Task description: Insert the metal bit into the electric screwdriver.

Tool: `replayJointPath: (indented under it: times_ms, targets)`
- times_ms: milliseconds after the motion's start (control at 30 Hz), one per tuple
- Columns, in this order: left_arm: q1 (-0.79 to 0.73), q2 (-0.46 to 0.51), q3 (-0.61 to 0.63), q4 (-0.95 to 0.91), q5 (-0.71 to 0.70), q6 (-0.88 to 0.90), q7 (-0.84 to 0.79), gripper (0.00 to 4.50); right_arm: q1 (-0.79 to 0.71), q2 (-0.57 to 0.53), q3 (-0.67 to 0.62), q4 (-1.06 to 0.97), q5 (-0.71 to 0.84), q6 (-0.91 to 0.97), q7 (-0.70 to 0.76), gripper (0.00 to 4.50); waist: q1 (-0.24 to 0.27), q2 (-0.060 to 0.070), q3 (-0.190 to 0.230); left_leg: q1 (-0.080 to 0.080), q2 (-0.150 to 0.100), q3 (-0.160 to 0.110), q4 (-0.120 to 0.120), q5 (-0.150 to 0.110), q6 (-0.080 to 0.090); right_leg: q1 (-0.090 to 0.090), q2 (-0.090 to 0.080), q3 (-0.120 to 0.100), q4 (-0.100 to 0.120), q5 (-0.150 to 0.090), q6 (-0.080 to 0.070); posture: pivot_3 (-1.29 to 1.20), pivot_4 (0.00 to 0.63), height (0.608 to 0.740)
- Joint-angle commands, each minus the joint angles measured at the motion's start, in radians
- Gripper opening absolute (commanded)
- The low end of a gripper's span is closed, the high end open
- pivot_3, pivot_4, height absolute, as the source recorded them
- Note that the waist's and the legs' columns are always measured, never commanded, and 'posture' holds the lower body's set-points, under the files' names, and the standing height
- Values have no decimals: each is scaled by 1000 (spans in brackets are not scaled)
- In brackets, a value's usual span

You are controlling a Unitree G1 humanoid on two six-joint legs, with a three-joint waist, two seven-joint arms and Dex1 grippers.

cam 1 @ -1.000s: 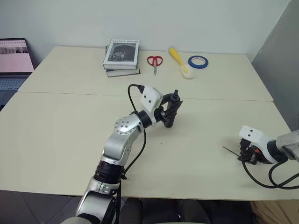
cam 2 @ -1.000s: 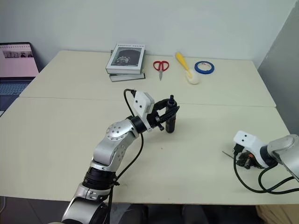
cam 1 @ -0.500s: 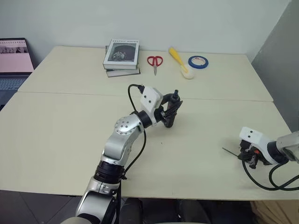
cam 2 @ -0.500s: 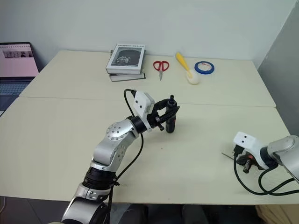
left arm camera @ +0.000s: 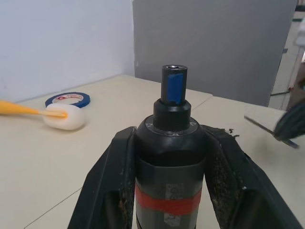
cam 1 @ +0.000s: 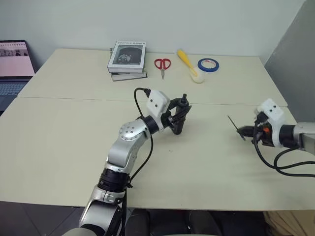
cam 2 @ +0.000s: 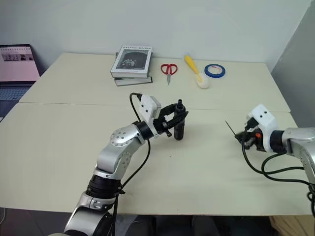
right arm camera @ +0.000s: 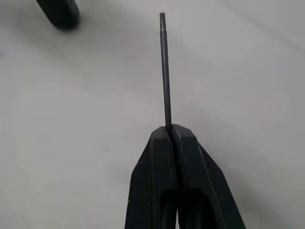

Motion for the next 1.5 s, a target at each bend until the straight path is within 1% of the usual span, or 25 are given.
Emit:
replayJointPath:
  times_ms: [33,100,167,267,433,533,667,833,1000,1133,1267,1333,1433,1500]
  targets:
    - [-37,5,42,-105,-93,62,-23,1630,-53,83,-118,-102,85,-72,-52,0,0,0,0,0,0,0,0,0,0,0,0,0,0,0,0,0,150,740]
    - [-44,15,56,-130,-120,93,-28,1630,-75,141,-153,-122,126,-95,-79,0,0,1,1,-1,0,0,0,0,0,-1,0,0,0,0,0,0,150,740]
    - [-49,33,63,-151,-139,124,-34,1630,-89,175,-171,-139,148,-111,-109,0,0,0,1,-2,0,0,0,0,0,-2,0,0,0,0,0,0,150,740]
    - [-67,72,69,-189,-161,167,-48,1630,-116,261,-200,-155,197,-151,-168,0,-1,0,1,-2,0,0,0,0,0,-2,0,0,0,0,0,0,150,740]
    - [-48,107,40,-211,-135,165,-48,1630,-148,327,-205,-170,252,-158,-254,0,-2,1,2,-1,0,0,0,0,0,-2,0,0,1,0,0,0,150,740]
    - [-21,98,23,-227,-121,164,-22,1630,-167,362,-195,-177,266,-170,-312,0,-2,1,2,-1,0,0,-1,0,0,-2,0,0,1,0,-1,0,150,740]
    - [29,61,-10,-232,-66,139,52,1630,-199,462,-132,-224,256,-200,-433,0,-3,1,2,-1,0,0,-1,0,0,-2,0,0,1,0,-1,0,150,740]
    - [40,41,-27,-228,-17,116,91,1630,-206,529,-78,-256,255,-220,-513,0,-3,1,2,-2,1,0,-2,0,0,-3,0,0,2,-1,-2,0,150,740]
    - [54,3,-37,-217,30,91,151,1630,-218,586,1,-260,202,-267,-588,0,-3,1,2,-2,1,0,-1,0,0,-3,0,0,2,-1,-2,0,150,740]
    - [71,-18,-35,-206,49,83,181,1630,-216,626,91,-262,113,-318,-645,0,-3,1,2,-2,1,0,-2,0,0,-4,0,0,1,-1,-2,0,150,740]
    - [77,-25,-33,-207,55,78,187,1630,-213,653,139,-262,62,-352,-673,0,-4,1,2,-2,1,0,-2,0,0,-4,0,0,1,-1,-2,0,150,740]
    - [90,-33,-32,-204,66,69,205,1630,-209,690,198,-250,1,-378,-715,0,-4,2,2,-2,1,0,-2,0,0,-4,0,0,1,-1,-2,0,150,740]
    - [105,-42,-32,-204,88,49,235,1630,-207,726,252,-242,-54,-408,-734,0,-9,2,2,-1,1,0,-2,0,0,-4,0,0,2,-1,-2,0,150,740]
    - [111,-50,-30,-208,98,33,253,1630,-207,749,267,-239,-70,-422,-742,0,-11,2,2,-1,1,0,-2,0,0,-4,0,0,2,-1,-2,0,150,740]
